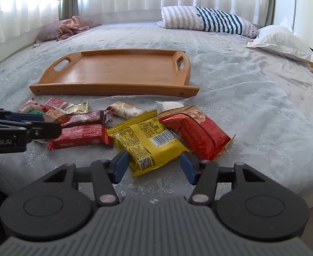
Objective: Organize snacks
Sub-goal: 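Grasp the red bar with the left tool while the right tool grasps the yellow packet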
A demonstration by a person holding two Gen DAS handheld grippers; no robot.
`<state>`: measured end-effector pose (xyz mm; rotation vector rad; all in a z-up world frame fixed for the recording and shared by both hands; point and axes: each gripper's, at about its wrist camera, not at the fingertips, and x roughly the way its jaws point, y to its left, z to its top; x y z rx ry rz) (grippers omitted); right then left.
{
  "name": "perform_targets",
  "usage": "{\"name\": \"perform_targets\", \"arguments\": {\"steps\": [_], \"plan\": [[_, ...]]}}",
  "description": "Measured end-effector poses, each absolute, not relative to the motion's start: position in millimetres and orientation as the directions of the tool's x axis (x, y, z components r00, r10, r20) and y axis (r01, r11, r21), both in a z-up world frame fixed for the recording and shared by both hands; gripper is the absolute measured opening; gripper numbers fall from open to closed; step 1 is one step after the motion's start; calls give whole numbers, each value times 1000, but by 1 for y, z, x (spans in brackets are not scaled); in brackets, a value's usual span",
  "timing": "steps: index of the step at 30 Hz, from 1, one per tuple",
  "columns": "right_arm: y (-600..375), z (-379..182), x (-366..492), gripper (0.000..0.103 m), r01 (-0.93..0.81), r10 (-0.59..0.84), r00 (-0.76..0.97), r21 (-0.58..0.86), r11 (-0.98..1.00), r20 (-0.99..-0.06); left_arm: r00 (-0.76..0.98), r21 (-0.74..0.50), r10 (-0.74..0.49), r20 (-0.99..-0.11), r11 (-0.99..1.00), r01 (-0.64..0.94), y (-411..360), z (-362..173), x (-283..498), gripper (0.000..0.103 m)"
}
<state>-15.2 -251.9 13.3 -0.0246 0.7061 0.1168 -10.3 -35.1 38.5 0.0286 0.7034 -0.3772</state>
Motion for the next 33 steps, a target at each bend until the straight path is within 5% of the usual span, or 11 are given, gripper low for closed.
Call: {"name": "perform_targets", "arguments": {"steps": [11, 21, 33], "plan": [[-262, 17, -3, 84, -199, 120, 763, -55, 978, -635, 644, -20, -376, -666, 872, 489, -56, 27, 7, 35], [-261, 10, 11, 84, -241, 159, 748, -40, 970, -645, 559, -114, -442, -701, 844, 525, -53, 31, 4, 29], [-254, 7, 7, 62, -259, 191, 746, -14, 966, -638, 557, -162, -422, -716, 875, 456, -56, 20, 18, 28]]}}
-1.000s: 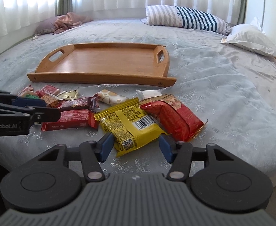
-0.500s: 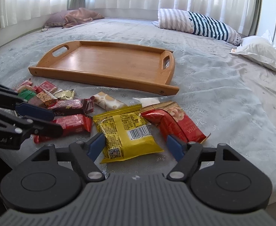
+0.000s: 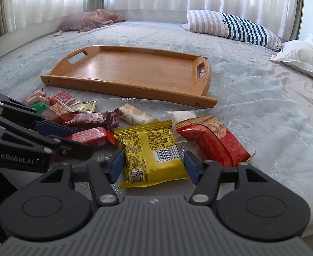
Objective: Organize snacks
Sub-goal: 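Grasp the red bar with the left tool while the right tool grasps the yellow packet, then carry the red bar and yellow packet over the wooden tray with both tools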
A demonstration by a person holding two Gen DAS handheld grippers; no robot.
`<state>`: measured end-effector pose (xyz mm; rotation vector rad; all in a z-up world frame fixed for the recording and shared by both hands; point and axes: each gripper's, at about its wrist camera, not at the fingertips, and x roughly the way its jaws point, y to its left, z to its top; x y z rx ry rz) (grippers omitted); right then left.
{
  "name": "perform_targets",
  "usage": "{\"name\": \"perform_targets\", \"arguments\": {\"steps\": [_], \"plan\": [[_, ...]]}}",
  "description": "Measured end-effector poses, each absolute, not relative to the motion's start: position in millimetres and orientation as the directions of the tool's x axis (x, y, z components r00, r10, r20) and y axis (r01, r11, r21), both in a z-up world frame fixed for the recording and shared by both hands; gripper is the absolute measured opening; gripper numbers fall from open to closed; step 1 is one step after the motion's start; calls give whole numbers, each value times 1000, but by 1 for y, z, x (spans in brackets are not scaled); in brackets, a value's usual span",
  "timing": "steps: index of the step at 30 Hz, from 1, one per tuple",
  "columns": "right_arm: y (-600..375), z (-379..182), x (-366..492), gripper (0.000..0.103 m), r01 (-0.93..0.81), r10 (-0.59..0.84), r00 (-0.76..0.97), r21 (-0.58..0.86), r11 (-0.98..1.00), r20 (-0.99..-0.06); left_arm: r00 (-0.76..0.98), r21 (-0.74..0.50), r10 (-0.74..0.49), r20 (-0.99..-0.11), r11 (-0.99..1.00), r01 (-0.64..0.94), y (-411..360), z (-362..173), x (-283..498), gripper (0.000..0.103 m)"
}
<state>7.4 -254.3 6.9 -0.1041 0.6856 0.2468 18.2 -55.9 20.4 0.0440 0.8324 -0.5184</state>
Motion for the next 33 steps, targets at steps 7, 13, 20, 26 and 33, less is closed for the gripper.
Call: {"name": "perform_targets", "arguments": {"steps": [7, 13, 20, 26, 33], "plan": [[-254, 13, 3, 53, -241, 203, 755, 24, 970, -623, 600, -156, -422, -680, 883, 443, -54, 36, 14, 25], [-258, 11, 9, 73, -209, 192, 743, 50, 977, -641, 601, -163, -405, -689, 895, 416, -54, 34, 19, 25], [-257, 11, 12, 77, -229, 196, 742, 32, 973, -641, 584, -167, -387, -713, 904, 395, -59, 18, 19, 32], [-262, 7, 17, 70, -209, 220, 719, 97, 973, -659, 560, -255, -445, -699, 886, 386, -50, 18, 24, 53], [-256, 8, 12, 51, -201, 223, 732, 108, 974, -644, 576, -214, -418, -702, 896, 390, -56, 21, 19, 23]]}}
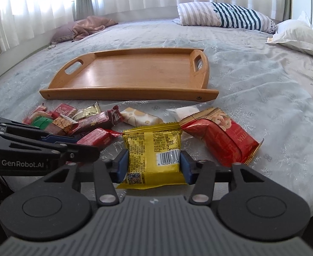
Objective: Organize snacks
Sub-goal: 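Carry the red bar and yellow packet over the wooden tray with both tools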
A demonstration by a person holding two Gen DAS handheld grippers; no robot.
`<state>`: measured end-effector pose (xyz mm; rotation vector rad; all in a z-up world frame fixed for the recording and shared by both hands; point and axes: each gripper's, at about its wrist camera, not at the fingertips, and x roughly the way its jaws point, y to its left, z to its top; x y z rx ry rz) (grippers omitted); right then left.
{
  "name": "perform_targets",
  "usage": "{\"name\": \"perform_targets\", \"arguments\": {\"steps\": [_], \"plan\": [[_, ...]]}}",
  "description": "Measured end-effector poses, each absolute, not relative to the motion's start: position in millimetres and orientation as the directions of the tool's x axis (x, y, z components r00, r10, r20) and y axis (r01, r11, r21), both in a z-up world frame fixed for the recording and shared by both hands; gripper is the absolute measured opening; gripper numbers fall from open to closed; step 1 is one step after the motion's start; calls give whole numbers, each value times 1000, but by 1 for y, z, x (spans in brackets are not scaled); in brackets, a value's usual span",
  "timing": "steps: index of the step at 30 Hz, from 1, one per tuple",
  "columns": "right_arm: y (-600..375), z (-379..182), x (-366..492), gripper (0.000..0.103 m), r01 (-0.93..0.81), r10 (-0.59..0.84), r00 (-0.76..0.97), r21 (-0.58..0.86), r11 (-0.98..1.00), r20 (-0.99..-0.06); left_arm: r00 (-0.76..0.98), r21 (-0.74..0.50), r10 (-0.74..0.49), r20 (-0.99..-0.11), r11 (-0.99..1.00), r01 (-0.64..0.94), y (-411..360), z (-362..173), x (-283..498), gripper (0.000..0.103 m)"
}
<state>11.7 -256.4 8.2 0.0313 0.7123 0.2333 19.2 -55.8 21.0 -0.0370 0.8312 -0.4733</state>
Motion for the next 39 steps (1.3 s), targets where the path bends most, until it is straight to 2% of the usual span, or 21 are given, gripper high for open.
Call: {"name": "perform_targets", "arguments": {"steps": [10, 22, 27, 31, 39], "plan": [[-255, 34, 9, 49, -201, 246, 772, 142, 969, -587, 664, -194, -388, -639, 917, 348, -47, 54, 24, 23], [-264, 67, 77, 49, -174, 243, 820, 179, 968, -518, 734, -189, -326, -595, 945, 266, -33, 91, 105, 23], [-267, 77, 124, 49, -178, 244, 823, 176, 968, -513, 739, -214, -292, -607, 956, 202, -33, 97, 163, 23], [-269, 77, 166, 49, -172, 248, 817, 189, 967, -521, 746, -163, -231, -625, 973, 165, -40, 93, 210, 23], [-270, 39, 243, 49, -140, 227, 808, 197, 970, -544, 711, -144, -189, -677, 982, 123, -52, 61, 281, 23]]}}
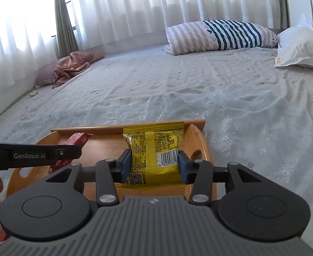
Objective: Organize snacks
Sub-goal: 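Carry the red bar and yellow packet over the wooden tray with both tools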
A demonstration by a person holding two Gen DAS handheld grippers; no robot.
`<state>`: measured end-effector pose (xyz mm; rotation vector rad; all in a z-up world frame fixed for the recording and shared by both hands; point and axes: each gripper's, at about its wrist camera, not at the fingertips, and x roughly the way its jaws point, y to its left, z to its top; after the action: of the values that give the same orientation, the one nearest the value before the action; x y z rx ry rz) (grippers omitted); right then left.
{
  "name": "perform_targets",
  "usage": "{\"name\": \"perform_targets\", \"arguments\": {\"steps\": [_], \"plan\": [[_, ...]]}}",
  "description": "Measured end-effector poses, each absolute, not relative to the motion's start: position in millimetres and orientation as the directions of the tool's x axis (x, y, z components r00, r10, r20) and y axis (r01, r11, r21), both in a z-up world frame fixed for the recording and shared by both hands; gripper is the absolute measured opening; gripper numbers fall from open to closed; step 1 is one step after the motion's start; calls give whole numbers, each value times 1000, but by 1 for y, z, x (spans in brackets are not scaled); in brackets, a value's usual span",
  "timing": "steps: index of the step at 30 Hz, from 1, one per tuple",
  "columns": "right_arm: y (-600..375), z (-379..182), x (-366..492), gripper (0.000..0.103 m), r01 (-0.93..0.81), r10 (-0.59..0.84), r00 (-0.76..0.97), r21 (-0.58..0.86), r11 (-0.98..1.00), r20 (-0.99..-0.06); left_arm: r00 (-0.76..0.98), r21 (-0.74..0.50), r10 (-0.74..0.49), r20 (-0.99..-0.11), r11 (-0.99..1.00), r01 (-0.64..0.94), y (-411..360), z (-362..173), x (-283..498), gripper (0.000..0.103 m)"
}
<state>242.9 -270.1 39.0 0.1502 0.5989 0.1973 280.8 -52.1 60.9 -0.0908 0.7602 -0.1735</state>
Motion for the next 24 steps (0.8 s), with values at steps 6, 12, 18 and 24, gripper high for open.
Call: {"name": "perform_targets", "arguments": {"steps": [6, 12, 18, 24], "plan": [[-272, 14, 279, 49, -93, 199, 793, 209, 974, -575, 678, -178, -208, -705, 977, 116, -65, 39, 316, 24], [-268, 7, 293, 49, -109, 209, 784, 202, 973, -585, 675, -170, -200, -710, 979, 111, -72, 24, 337, 24], [-262, 3, 300, 49, -127, 211, 775, 181, 975, -595, 673, -168, -197, -713, 980, 108, -75, 15, 345, 24], [-257, 0, 300, 49, -137, 207, 775, 162, 977, -596, 674, -167, -196, -712, 980, 108, -75, 11, 346, 24]]}}
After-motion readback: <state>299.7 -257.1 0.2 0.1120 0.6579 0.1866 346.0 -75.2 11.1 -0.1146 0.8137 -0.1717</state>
